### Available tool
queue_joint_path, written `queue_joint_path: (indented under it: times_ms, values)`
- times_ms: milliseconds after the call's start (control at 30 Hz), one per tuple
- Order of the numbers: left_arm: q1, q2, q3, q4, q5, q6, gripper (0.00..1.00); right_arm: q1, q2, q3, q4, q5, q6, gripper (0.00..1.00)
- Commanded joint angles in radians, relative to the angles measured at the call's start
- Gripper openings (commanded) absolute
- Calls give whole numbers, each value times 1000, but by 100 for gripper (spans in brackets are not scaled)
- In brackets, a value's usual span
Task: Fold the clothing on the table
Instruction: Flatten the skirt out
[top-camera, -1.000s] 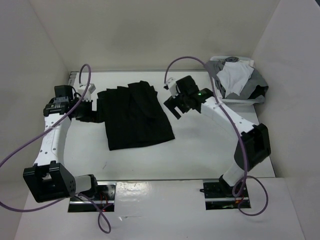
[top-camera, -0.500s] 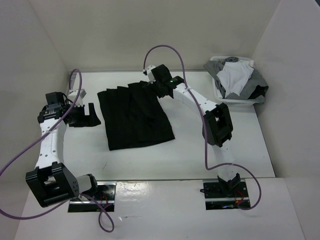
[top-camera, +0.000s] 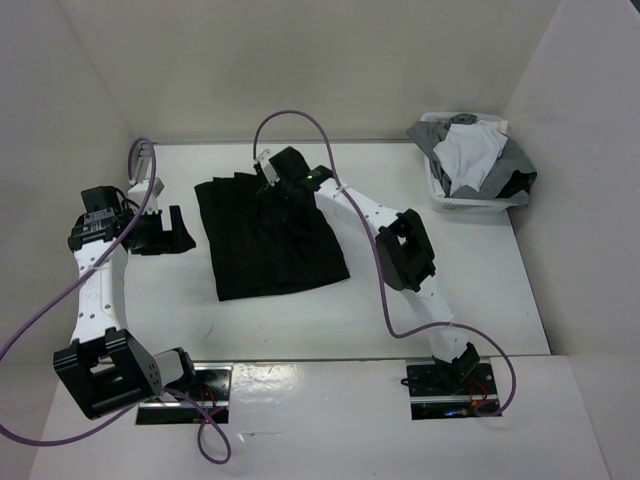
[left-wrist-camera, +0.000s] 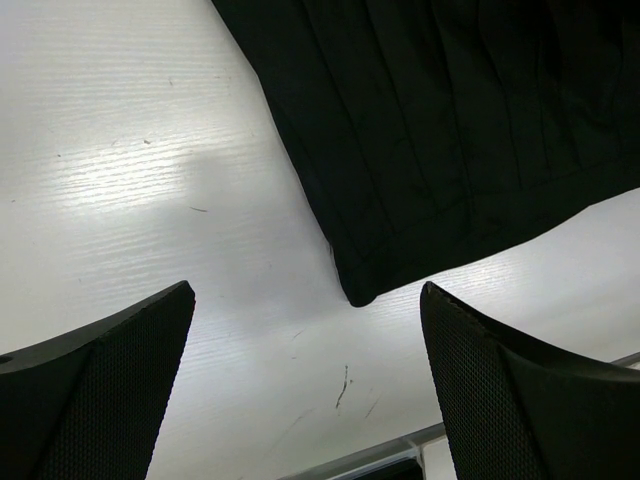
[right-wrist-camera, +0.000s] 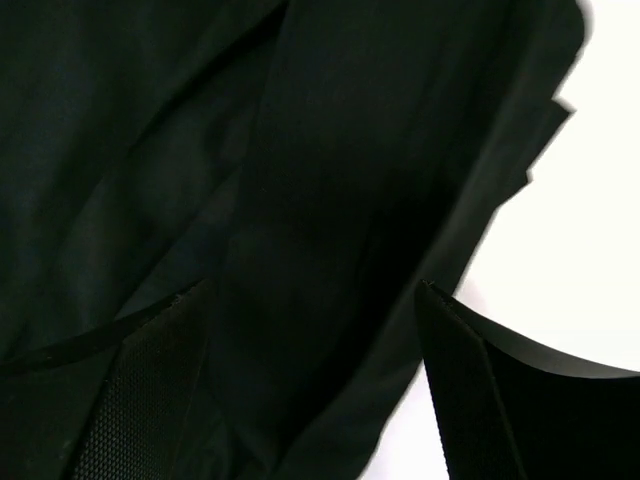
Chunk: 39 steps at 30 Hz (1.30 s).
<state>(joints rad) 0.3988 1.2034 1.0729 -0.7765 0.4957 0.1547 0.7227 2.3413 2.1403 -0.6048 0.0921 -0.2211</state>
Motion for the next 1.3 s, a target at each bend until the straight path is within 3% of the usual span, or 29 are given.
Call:
queue_joint_path:
  times_ms: [0, 167, 300, 400, 433, 533, 733, 767, 800, 1000, 1100, 1267]
  values:
    - [9, -37, -8, 14, 30, 17, 99, -9, 46, 15, -9, 36, 5, 83]
    - [9, -38, -8, 14, 30, 17, 99, -19, 55, -5, 13, 66, 5, 83]
    - [9, -38, -8, 14, 40, 17, 99, -37, 55, -23, 22, 87, -6, 76]
    - [9, -28, -8, 14, 40, 17, 99, -46, 55, -34, 31, 112, -6, 50]
    - [9, -28, -8, 14, 40, 17, 99, -46, 55, -48, 31, 145, -6, 28]
    - [9, -28, -8, 14, 49, 17, 99, -74, 27, -83, 43, 172, -6, 0]
    - [9, -18, -8, 14, 67, 35, 99, -209, -166, -204, 65, 163, -6, 0]
    - [9, -5, -8, 5, 76, 36, 99, -254, -225, -245, 65, 163, 6, 3]
    - [9, -5, -8, 5, 76, 36, 99, -276, -253, -269, 65, 152, 6, 13]
    - [9, 25, -8, -4, 98, 55, 99, -368, -424, -457, 89, 161, 26, 87]
    - [9, 35, -8, -4, 109, 65, 99, -390, -461, -531, 102, 190, 37, 99]
    - [9, 35, -8, -14, 109, 65, 99, -355, -428, -531, 36, 236, 37, 99]
